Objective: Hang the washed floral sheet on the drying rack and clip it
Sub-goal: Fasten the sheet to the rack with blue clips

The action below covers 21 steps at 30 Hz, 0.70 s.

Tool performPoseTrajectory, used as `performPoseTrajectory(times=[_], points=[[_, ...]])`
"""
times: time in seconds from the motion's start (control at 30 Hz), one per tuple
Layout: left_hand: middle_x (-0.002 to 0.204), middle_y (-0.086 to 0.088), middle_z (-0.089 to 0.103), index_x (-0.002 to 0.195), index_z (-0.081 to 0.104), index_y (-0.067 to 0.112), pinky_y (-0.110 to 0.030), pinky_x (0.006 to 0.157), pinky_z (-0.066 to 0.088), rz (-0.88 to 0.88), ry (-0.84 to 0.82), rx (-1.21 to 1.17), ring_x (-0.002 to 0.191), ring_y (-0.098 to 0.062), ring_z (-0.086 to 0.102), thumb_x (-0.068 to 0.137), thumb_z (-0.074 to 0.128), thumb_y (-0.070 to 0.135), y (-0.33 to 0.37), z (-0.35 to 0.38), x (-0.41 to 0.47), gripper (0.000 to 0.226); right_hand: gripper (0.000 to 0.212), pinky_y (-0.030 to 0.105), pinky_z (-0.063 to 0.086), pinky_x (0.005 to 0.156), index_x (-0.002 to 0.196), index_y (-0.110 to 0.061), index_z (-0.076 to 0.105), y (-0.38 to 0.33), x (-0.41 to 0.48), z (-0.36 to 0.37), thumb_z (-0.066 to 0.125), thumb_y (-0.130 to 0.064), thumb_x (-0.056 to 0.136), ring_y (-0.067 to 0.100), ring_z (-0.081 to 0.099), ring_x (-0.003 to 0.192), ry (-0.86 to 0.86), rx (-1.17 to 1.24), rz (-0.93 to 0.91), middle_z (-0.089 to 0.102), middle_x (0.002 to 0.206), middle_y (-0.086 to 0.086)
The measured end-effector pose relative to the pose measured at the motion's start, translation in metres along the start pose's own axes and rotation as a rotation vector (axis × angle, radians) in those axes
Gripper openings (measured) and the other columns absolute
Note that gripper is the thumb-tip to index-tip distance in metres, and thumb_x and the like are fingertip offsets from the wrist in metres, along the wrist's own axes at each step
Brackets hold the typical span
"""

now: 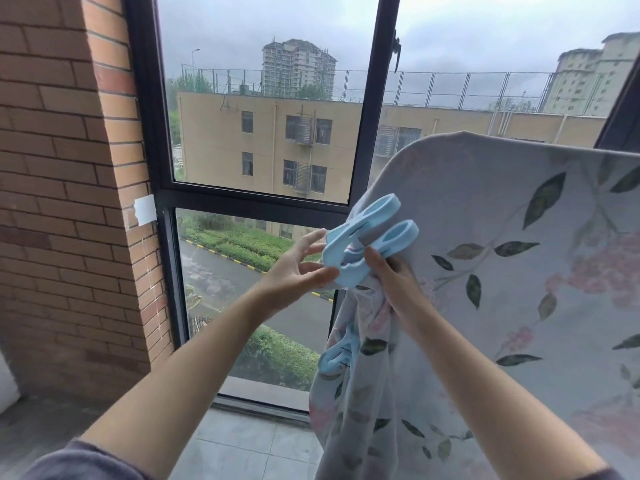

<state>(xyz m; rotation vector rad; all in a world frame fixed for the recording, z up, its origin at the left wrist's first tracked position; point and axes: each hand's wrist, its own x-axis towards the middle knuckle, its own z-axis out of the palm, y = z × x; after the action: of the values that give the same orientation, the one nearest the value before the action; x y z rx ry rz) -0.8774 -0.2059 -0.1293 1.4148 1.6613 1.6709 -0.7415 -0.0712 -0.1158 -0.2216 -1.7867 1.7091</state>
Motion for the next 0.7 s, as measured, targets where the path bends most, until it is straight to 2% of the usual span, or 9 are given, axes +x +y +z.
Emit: performPoseTrajectory(times=[0.07, 0.13, 0.2, 0.23, 0.33, 0.4, 0.47, 0.6, 0.7], points=[[0.122, 0.005, 0.055, 0.131, 0.043, 0.019, -0.028, 0.081, 0.056, 0.067, 0.155, 0.115, 0.103, -0.006, 0.062, 0.062, 0.067, 0.071, -0.025, 0.009, -0.017, 0.09, 0.016, 0.026, 0.056, 0.078, 0.096, -0.018, 0.065, 0.003, -0.003, -0.002, 0.057, -0.029, 0.087, 0.013, 0.069, 0.087, 0.027, -0.008, -0.017, 0.072, 0.093, 0.0], [0.108, 0.011, 0.058, 0.114, 0.051, 0.019, -0.024, 0.077, 0.055, 0.149, 0.349, 0.292, 0.097, -0.001, 0.059, 0.071, 0.061, 0.067, -0.058, 0.02, -0.036, 0.065, 0.013, 0.029, 0.054, 0.079, 0.092, -0.018, 0.065, 0.007, -0.007, -0.006, 0.057, -0.027, 0.088, 0.013, 0.067, 0.084, 0.049, -0.021, -0.032, 0.071, 0.089, -0.001], [0.098, 0.014, 0.058, 0.102, 0.055, 0.021, -0.022, 0.071, 0.05, 0.123, 0.449, 0.4, 0.092, 0.0, 0.058, 0.074, 0.059, 0.057, -0.089, 0.034, -0.051, 0.046, 0.016, 0.027, 0.053, 0.077, 0.09, -0.017, 0.066, 0.011, -0.012, -0.014, 0.059, -0.03, 0.084, 0.012, 0.066, 0.081, 0.068, -0.055, -0.057, 0.071, 0.086, -0.002], [0.096, 0.013, 0.058, 0.1, 0.055, 0.022, -0.021, 0.071, 0.048, 0.061, 0.439, 0.431, 0.09, -0.001, 0.058, 0.072, 0.057, 0.057, -0.1, 0.04, -0.055, 0.044, 0.02, 0.025, 0.053, 0.075, 0.091, -0.017, 0.066, 0.011, -0.014, -0.017, 0.06, -0.032, 0.08, 0.011, 0.066, 0.081, 0.075, -0.071, -0.066, 0.071, 0.085, -0.002], [0.11, 0.006, 0.057, 0.115, 0.053, 0.02, -0.026, 0.082, 0.048, -0.173, 0.268, 0.504, 0.1, -0.011, 0.057, 0.073, 0.064, 0.057, -0.125, 0.065, -0.057, 0.057, 0.026, 0.03, 0.053, 0.08, 0.096, -0.018, 0.066, 0.014, -0.018, -0.029, 0.061, -0.035, 0.078, 0.014, 0.067, 0.087, 0.09, -0.112, -0.058, 0.071, 0.093, 0.003], [0.127, 0.002, 0.049, 0.133, 0.041, 0.019, -0.035, 0.092, 0.047, -0.276, 0.185, 0.574, 0.113, -0.014, 0.051, 0.073, 0.064, 0.061, -0.13, 0.08, -0.055, 0.077, 0.017, 0.031, 0.053, 0.082, 0.096, -0.021, 0.066, 0.015, -0.017, -0.034, 0.061, -0.031, 0.083, 0.014, 0.067, 0.089, 0.099, -0.141, -0.059, 0.071, 0.093, 0.001], [0.137, 0.002, 0.04, 0.143, 0.027, 0.021, -0.038, 0.096, 0.045, -0.353, 0.13, 0.663, 0.123, -0.017, 0.044, 0.069, 0.06, 0.071, -0.129, 0.094, -0.05, 0.095, 0.009, 0.034, 0.053, 0.082, 0.095, -0.023, 0.066, 0.018, -0.017, -0.039, 0.06, -0.025, 0.088, 0.016, 0.067, 0.089, 0.122, -0.179, -0.062, 0.071, 0.093, 0.002], [0.137, -0.003, 0.037, 0.145, 0.016, 0.02, -0.041, 0.095, 0.043, -0.439, 0.155, 0.813, 0.125, -0.023, 0.041, 0.061, 0.061, 0.074, -0.129, 0.115, -0.043, 0.11, 0.008, 0.036, 0.05, 0.078, 0.089, -0.028, 0.067, 0.023, -0.021, -0.04, 0.06, -0.025, 0.09, 0.024, 0.064, 0.085, 0.162, -0.217, -0.066, 0.067, 0.098, 0.02], [0.133, -0.004, 0.038, 0.143, 0.017, 0.015, -0.04, 0.09, 0.046, -0.493, 0.187, 0.801, 0.121, -0.024, 0.043, 0.065, 0.065, 0.067, -0.138, 0.121, -0.045, 0.105, 0.007, 0.031, 0.049, 0.075, 0.091, -0.026, 0.066, 0.025, -0.024, -0.037, 0.06, -0.021, 0.091, 0.016, 0.061, 0.084, 0.186, -0.18, -0.066, 0.068, 0.092, 0.014]])
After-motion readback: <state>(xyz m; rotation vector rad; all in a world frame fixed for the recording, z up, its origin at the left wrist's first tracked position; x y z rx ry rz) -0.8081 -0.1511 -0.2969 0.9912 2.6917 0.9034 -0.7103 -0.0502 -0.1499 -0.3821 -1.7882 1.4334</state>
